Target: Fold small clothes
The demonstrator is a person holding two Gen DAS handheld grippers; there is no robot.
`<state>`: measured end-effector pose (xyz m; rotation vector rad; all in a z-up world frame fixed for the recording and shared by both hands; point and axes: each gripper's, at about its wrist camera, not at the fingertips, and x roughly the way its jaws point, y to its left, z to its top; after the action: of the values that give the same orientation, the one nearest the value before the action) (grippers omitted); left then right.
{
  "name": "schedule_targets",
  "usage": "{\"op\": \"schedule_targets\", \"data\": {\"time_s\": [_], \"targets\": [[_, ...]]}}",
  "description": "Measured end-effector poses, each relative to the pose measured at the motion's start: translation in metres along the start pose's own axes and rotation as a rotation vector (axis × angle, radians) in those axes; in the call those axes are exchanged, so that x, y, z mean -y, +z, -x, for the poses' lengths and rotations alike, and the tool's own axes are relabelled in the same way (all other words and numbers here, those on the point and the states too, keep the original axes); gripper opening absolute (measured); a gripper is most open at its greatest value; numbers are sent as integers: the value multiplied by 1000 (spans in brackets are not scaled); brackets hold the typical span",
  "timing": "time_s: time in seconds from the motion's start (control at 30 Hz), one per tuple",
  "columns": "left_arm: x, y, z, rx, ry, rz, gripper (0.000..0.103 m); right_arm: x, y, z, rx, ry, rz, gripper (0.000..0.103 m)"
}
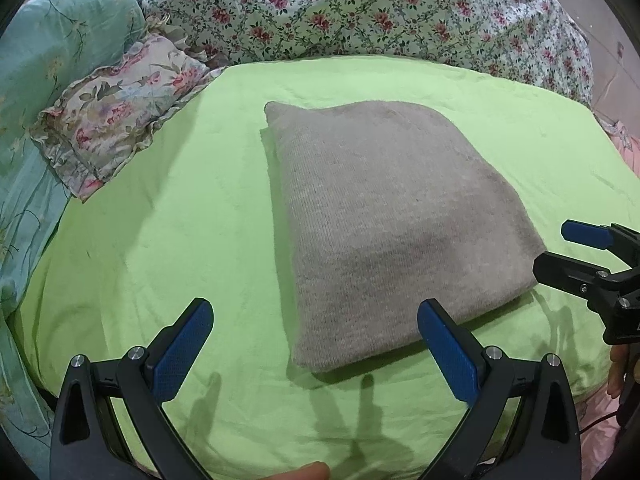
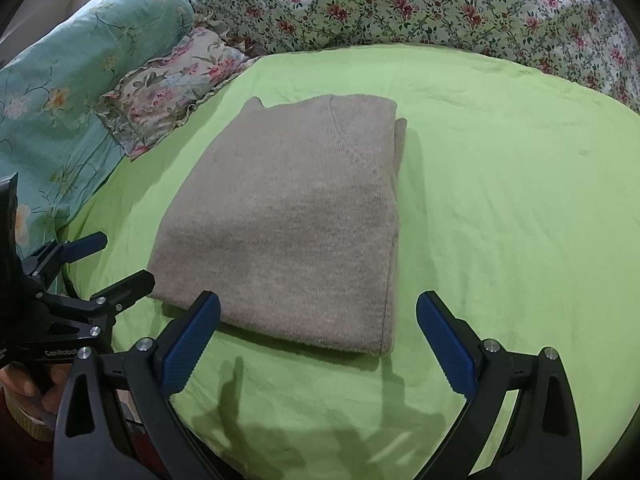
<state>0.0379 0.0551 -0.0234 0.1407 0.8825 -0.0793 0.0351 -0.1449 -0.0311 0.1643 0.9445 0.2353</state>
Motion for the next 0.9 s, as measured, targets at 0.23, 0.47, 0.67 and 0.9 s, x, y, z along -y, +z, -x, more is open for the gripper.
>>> {"op": "schedule_targets", "data": {"time_s": [0.23,0.47,0.67,0.9], "targets": [[-5,7,-2,7,-2,31,102,0,8,-4,1,4,-3,99],[-7,9,-6,-4,-6,55,102,-3,10,-6,-2,2,-4,99],[-7,9,-7,-13,-5,64,102,-5,11,-7,-3,0,-4,99],[-4,8,-8,-32,3,63,102,-6,12,-8,-2,-1,-7,99]]}}
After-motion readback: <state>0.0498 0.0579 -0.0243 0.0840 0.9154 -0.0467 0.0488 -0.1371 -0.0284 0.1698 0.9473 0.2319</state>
